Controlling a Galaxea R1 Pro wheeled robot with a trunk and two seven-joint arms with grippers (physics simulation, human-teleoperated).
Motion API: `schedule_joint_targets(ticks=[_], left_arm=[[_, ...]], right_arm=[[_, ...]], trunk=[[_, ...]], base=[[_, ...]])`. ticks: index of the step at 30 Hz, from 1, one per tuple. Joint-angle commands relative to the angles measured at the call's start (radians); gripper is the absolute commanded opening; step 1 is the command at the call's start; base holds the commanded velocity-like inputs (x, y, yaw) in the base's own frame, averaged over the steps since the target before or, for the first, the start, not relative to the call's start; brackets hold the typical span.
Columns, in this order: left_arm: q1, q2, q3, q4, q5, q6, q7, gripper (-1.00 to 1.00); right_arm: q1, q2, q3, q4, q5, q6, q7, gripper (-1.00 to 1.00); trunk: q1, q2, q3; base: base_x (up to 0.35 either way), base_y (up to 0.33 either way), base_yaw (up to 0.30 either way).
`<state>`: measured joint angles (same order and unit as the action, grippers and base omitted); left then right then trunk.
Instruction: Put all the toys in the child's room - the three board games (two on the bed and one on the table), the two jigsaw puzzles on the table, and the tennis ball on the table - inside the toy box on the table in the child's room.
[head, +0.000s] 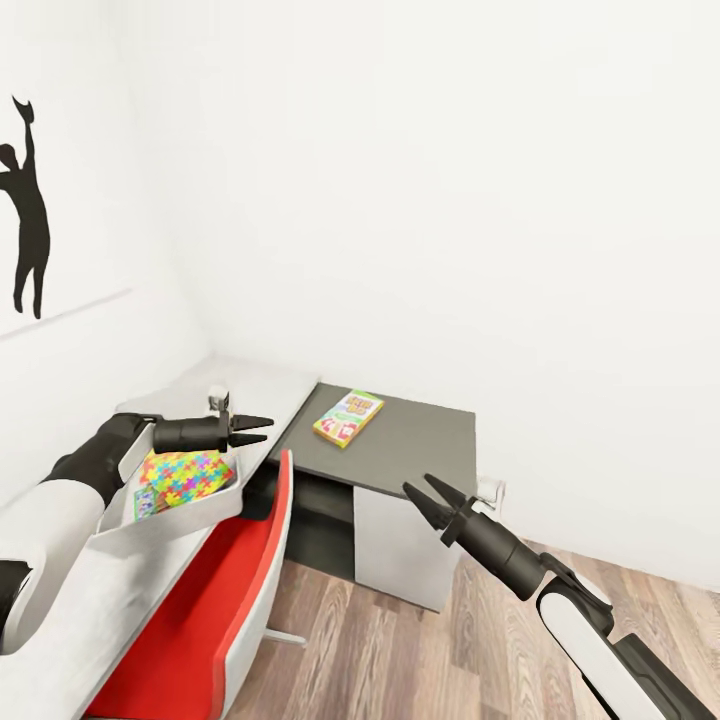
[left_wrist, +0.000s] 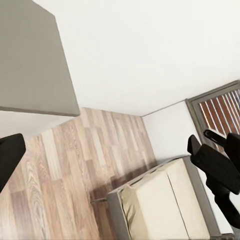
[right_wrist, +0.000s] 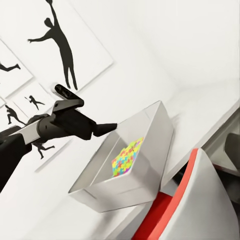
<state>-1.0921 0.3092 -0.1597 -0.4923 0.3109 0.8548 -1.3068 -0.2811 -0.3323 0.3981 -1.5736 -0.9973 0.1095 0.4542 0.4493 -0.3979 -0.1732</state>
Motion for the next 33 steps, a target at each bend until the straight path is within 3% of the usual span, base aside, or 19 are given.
schedule_joint_targets(ticks=[1,17,29,33], left_arm=[[-0.001,0.001,-0.006,0.000,0.006,0.009,-0.002,1.00],[0.012,-0.001,-0.006,0.000,0.002,0.012,0.013,1.00],[0.012,-0.006,-0.007,0.000,0.000,0.010,0.079,1.00],[0.013,-0.005,-0.007,0.000,-0.001,0.009,0.085,1.00]], right_arm=[[-0.001,-0.001,0.001,0.000,-0.011,0.007,0.002,1.00],[-0.001,-0.001,-0.001,0.000,-0.011,0.011,0.001,1.00],[0.000,-0.021,-0.070,0.019,-0.015,0.014,0.003,1.00],[0.000,-0.024,-0.073,0.020,-0.015,0.013,0.003,1.00]], trunk=[[0.001,-0.002,-0.001],[0.001,-0.002,0.023],[0.001,-0.002,0.032],[0.001,-0.002,0.033]], base=[[0.000,0.000,-0.156],[0.000,0.000,-0.158],[0.000,0.000,-0.096],[0.000,0.000,-0.004]])
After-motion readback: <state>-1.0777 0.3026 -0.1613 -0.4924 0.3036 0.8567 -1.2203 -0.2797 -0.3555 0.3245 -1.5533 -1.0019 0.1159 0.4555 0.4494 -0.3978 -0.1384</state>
